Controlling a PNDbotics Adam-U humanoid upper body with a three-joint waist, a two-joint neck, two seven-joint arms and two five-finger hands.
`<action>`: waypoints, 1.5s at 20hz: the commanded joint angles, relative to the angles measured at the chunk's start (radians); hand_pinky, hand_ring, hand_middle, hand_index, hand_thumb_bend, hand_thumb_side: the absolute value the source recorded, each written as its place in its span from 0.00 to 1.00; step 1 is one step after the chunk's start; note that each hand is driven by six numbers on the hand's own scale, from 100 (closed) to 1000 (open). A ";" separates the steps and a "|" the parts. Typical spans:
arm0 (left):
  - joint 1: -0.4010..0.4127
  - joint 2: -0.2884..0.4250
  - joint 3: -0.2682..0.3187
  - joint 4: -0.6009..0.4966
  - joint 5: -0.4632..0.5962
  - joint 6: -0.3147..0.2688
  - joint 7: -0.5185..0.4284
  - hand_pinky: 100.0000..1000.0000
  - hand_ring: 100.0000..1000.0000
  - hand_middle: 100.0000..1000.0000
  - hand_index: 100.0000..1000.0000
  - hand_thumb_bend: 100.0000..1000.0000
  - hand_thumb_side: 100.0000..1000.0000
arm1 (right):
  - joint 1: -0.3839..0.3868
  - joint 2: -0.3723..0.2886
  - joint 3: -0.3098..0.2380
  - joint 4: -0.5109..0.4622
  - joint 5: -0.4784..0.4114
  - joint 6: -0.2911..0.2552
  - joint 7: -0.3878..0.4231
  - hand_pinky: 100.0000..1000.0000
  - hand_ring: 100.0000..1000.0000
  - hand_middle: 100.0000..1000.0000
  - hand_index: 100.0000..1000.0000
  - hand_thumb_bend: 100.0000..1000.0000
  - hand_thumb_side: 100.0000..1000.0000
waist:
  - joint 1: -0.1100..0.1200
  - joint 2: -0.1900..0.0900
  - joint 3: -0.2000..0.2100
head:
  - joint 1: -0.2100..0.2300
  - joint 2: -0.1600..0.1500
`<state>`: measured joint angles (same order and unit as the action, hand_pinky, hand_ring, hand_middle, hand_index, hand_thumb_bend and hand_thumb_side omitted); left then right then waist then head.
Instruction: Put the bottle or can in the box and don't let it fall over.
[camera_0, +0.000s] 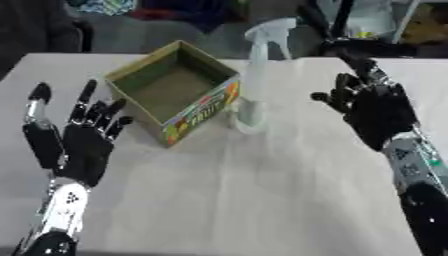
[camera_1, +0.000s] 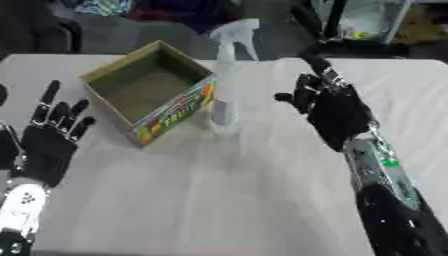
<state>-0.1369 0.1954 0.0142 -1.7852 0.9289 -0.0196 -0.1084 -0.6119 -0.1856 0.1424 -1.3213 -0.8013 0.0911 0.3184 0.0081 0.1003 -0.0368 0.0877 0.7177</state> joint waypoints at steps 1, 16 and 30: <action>-0.013 0.002 -0.004 -0.020 0.003 0.002 -0.005 0.51 0.65 0.33 0.99 0.23 0.89 | -0.036 0.011 -0.007 0.049 -0.030 0.010 0.007 0.55 0.13 0.18 1.00 0.00 0.38 | 0.003 -0.007 0.005 | -0.013 -0.013; -0.015 -0.004 -0.010 -0.020 0.008 0.008 -0.010 0.51 0.65 0.33 0.99 0.22 0.90 | -0.050 0.079 -0.017 0.155 -0.051 0.017 0.011 0.18 0.06 0.10 1.00 0.00 0.36 | 0.011 -0.011 0.016 | -0.028 -0.008; -0.018 -0.007 -0.016 -0.021 0.013 0.013 -0.015 0.51 0.65 0.34 0.99 0.22 0.90 | -0.090 0.117 -0.014 0.194 -0.064 0.019 0.029 0.10 0.01 0.07 1.00 0.00 0.33 | 0.016 -0.011 0.035 | -0.045 -0.009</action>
<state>-0.1419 0.1835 -0.0024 -1.7862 0.9371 -0.0067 -0.1212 -0.6793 -0.0674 0.1301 -1.1195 -0.8600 0.1106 0.3429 0.0236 0.1023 -0.0042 0.0466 0.7153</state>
